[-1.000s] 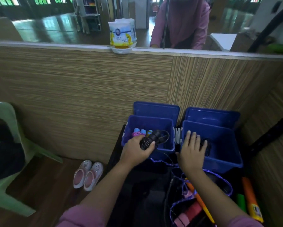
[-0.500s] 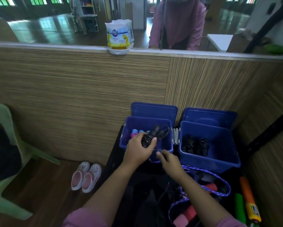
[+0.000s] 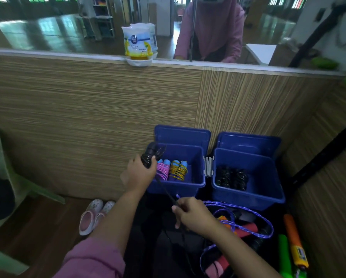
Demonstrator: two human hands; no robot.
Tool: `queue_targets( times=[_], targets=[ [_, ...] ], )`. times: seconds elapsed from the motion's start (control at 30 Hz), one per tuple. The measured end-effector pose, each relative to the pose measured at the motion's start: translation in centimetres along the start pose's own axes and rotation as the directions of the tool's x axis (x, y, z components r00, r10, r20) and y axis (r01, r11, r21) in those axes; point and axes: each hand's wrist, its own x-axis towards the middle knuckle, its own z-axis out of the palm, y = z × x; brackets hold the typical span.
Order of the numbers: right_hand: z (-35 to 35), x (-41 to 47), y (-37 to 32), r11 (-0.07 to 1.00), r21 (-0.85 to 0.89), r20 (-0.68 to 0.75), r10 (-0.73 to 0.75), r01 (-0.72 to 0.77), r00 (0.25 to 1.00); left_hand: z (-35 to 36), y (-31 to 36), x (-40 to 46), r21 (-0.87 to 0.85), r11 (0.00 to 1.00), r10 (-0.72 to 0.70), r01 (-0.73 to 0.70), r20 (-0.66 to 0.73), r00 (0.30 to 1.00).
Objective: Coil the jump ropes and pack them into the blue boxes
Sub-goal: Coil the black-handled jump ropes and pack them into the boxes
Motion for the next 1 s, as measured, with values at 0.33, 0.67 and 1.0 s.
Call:
queue_targets(
  times=[0.33,0.67,1.0],
  targets=[
    [-8.7,0.7,-1.3,0.710,-0.663,-0.054,-0.362,0.237,0.931,1.4,-1.7,-3.8,0.181,0.624,0.628,-0.761,0.464,0.625],
    [-11.1,4.6,2.8,0.828,-0.455,0.053,-0.343,0.328,0.938,-2.3,-0.8,-6.0,-0.461,0.687,0.720,-0.562,0.535,0.442],
    [-8.0,4.8,1.7,0.829,0.553,0.062,-0.146,0.088,0.987,-2.7,0.9,-4.3,-0.711,0.658,0.560,-0.250,0.239,0.793]
  ],
)
